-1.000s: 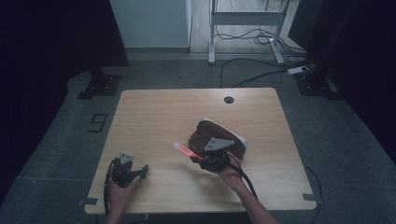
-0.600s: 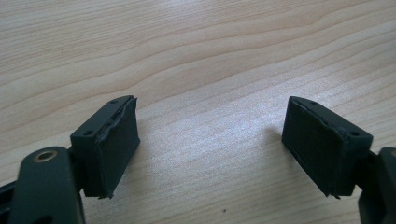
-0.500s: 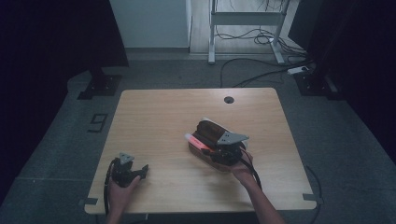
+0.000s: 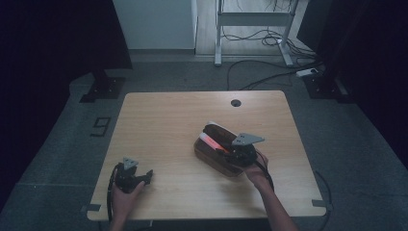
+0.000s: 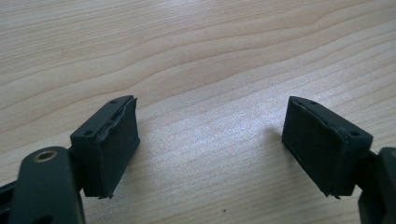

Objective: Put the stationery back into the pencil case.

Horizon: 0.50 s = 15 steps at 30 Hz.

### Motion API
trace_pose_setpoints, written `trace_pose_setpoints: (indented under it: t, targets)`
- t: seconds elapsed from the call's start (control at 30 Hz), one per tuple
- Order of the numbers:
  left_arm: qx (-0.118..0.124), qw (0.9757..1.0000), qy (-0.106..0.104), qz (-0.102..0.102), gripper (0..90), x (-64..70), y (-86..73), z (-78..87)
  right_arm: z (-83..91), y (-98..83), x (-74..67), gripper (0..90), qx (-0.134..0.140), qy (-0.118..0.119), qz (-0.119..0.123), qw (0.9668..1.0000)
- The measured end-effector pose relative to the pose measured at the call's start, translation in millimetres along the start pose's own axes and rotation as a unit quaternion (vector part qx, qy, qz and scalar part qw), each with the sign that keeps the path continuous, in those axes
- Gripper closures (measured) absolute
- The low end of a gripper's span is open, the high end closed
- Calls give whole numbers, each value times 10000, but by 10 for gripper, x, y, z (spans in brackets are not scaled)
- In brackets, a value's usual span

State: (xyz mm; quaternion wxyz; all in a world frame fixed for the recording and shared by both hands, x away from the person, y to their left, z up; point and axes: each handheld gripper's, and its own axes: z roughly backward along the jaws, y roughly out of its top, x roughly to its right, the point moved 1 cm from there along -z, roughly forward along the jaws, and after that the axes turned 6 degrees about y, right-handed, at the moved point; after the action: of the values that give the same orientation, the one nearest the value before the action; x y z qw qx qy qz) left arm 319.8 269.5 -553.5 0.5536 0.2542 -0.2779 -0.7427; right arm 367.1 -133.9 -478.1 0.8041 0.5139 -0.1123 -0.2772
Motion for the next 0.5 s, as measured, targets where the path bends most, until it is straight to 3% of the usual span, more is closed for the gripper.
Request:
trace_pose_setpoints:
  t: [0.5]
  targets:
    - [0,10000,-1,0,185,0,0,0,66,-53,144,657,-126,-186,-41,9997]
